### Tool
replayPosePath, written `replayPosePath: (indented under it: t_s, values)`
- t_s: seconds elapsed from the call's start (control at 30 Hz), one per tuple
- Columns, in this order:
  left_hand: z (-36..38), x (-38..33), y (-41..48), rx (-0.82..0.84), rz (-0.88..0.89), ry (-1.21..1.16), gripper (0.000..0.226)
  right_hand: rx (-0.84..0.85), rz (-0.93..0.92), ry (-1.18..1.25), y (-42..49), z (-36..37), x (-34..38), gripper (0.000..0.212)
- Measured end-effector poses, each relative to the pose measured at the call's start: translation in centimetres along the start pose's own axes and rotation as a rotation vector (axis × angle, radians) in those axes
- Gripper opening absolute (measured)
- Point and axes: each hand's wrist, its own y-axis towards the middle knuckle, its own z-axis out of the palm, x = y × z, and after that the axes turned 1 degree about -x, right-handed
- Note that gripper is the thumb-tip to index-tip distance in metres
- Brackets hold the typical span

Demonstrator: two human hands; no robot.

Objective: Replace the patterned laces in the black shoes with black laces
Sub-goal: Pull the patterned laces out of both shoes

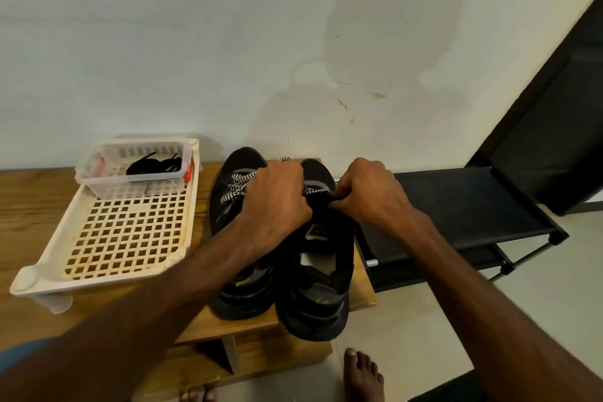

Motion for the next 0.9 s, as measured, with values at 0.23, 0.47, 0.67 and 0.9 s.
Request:
replayPosePath:
  t_s: [0.23,0.47,0.67,0.9]
  values:
    - [0.4,1.1,0.5,0.012,-0.027,-0.116,0.012,0.063,-0.001,0.067,0.4,-0.9,-1.4,0.015]
    - [1.1,1.0,0.3,-0.046,0.017,-0.147,0.015,-0.062,-0.23,-0.056,0.8,1.7,1.5,0.03]
    - [0.8,0.8,0.3,-0.058,-0.012,-0.16,0.016,-0.084,-0.252,-0.121,1.5,2.6,2.9,0.018]
    - [0.4,0.8,0.8,-0.032,-0.044,-0.108,0.007,-0.197,-0.039,0.189,1.4,0.3,0.7,0.005]
